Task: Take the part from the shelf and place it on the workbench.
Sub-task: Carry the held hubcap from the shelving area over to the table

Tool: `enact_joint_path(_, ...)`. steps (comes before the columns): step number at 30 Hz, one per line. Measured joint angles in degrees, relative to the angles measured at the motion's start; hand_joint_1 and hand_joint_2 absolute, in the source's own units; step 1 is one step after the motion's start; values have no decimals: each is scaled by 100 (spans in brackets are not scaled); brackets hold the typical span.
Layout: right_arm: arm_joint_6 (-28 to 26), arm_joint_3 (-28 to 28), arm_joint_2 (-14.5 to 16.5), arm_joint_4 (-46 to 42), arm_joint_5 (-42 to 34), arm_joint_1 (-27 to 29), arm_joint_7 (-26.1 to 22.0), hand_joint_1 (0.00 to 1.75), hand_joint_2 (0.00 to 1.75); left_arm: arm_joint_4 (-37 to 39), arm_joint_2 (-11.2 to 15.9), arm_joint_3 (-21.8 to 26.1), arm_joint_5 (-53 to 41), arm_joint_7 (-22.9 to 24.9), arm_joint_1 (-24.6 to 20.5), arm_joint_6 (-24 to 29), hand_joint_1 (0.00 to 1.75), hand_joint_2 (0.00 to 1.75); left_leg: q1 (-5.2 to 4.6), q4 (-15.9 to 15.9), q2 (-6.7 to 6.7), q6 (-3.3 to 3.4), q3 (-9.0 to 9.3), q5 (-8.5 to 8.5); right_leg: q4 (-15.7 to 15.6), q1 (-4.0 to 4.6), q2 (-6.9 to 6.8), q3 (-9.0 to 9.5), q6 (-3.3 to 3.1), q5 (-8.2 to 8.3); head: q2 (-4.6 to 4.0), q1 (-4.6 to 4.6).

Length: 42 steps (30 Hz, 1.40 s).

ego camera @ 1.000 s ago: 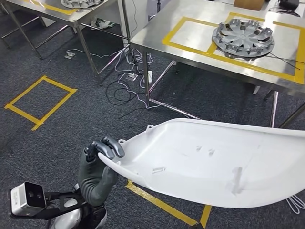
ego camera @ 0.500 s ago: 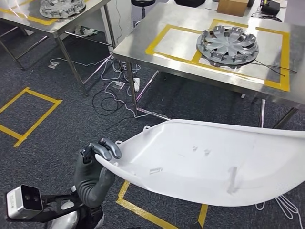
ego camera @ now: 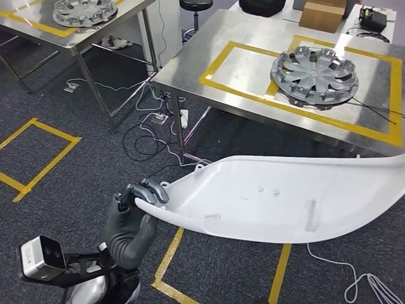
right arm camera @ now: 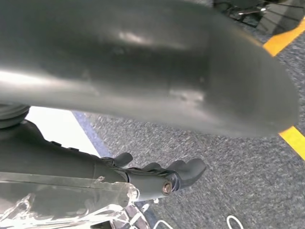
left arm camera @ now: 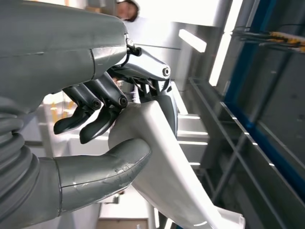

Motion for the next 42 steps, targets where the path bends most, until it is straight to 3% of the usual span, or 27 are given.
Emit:
enact_joint_path(4, -9, -2, -2, 0, -7, -6, 3, 0, 0, 20, -17, 8, 36, 49, 0, 48, 175, 175, -5, -9, 5, 61, -5, -6, -39, 8, 43, -3, 16, 82, 0, 0)
enact_joint_path(6, -9, -2, -2, 0, -6, -7, 3, 0, 0, 31, -22, 17, 66, 49, -5, 59, 175, 175, -5, -53, 6, 61, 17, -10, -38, 12, 54, -3, -20, 58, 0, -1)
enact_joint_path(13, -9, -2, -2, 0, 16, -20, 4, 0, 0, 42, -55, 52, 143, 49, -6, 95, 175, 175, 0, -141, 9, -67, 60, -23, -38, 22, 52, 8, -83, 21, 0, 3)
enact_joint_path(18, 1, -2, -2, 0, 49, -24, 14, 0, 0, 42, -68, 62, 218, 46, -5, 77, 175, 175, -5, -138, 9, -78, 57, -19, -57, 7, 51, 22, -79, 38, 0, 5)
enact_joint_path(22, 30, -1, 2, -1, 68, -41, 13, 0, 0, 45, -71, 67, 305, 7, -7, -51, 175, 175, -12, -389, 5, 85, 226, -47, 23, -29, 37, 32, 82, 202, 1, -1)
enact_joint_path(24, 34, 0, 2, -2, 77, -56, 13, 0, 0, 45, -76, 71, 318, -7, -6, -76, 175, 175, 13, -459, 10, 104, 369, -44, 342, -43, 35, -132, 78, 17, 1, 21)
enact_joint_path(26, 32, 1, 2, -2, 81, -44, 14, 0, 0, 45, -79, 75, 305, -15, 9, -81, 175, 175, 27, -466, 19, 90, 451, -88, 1016, -81, 35, -494, 90, -312, 0, 47)
enact_joint_path(28, 27, 1, 2, -2, 81, 1, 17, 0, 0, 46, -79, 78, 284, -17, 39, -80, 175, 175, 61, -461, 23, 34, 535, -135, 1425, -149, 34, -797, 155, -442, 0, 49)
enact_joint_path(29, 24, 1, 1, -2, 80, 21, 19, 0, 0, 46, -79, 78, 272, -17, 52, -79, 175, 175, 96, -455, 21, -18, 594, -167, 1333, -197, 31, -804, 208, -383, 0, 49)
enact_joint_path(32, 25, 1, 12, 3, 73, 45, 21, 0, 0, 48, -78, 82, 225, -15, 73, -65, 175, 175, 212, -369, 11, -231, 781, -371, 356, -388, -48, -468, 487, 118, 0, 71)
enact_joint_path(33, 26, 1, 21, 7, 70, 40, 20, 0, 0, 49, -77, 85, 215, -10, 75, -56, 175, 175, 232, -329, 11, -292, 810, -457, 174, -406, -62, -396, 480, 231, 1, 63)
enact_joint_path(34, 26, 1, 30, 9, 67, 34, 20, 0, 0, 50, -77, 88, 207, -4, 78, -48, 175, 175, 250, -298, 15, -338, 826, -528, 115, -396, -68, -380, 418, 285, 1, 52)
enact_joint_path(36, 22, -1, 24, 5, 63, 16, 20, 0, 0, 50, -78, 92, 196, 8, 75, -35, 175, 175, 295, -246, 22, -398, 815, -529, 184, -315, -15, -385, 205, 219, 1, 0)
enact_joint_path(37, 19, -1, 15, 2, 63, 13, 21, 0, 0, 51, -78, 92, 190, 12, 73, -28, 175, 175, 319, -122, 24, -413, 748, -466, 187, -294, -2, -374, 153, 197, 1, -15)
enact_joint_path(39, 10, -2, 3, -2, 63, 4, 21, 0, 0, 51, -77, 93, 178, 26, 67, 12, 175, 175, 320, 449, 26, -407, 382, -421, 158, -263, 15, -303, 70, 150, 1, -48)
enact_joint_path(42, 3, -2, 2, -1, 64, 1, 21, 0, 0, 51, -75, 99, 137, 60, 76, 95, 175, 175, 237, 1455, 26, -320, -423, -872, 120, -218, 22, -180, -20, 60, 0, -74)
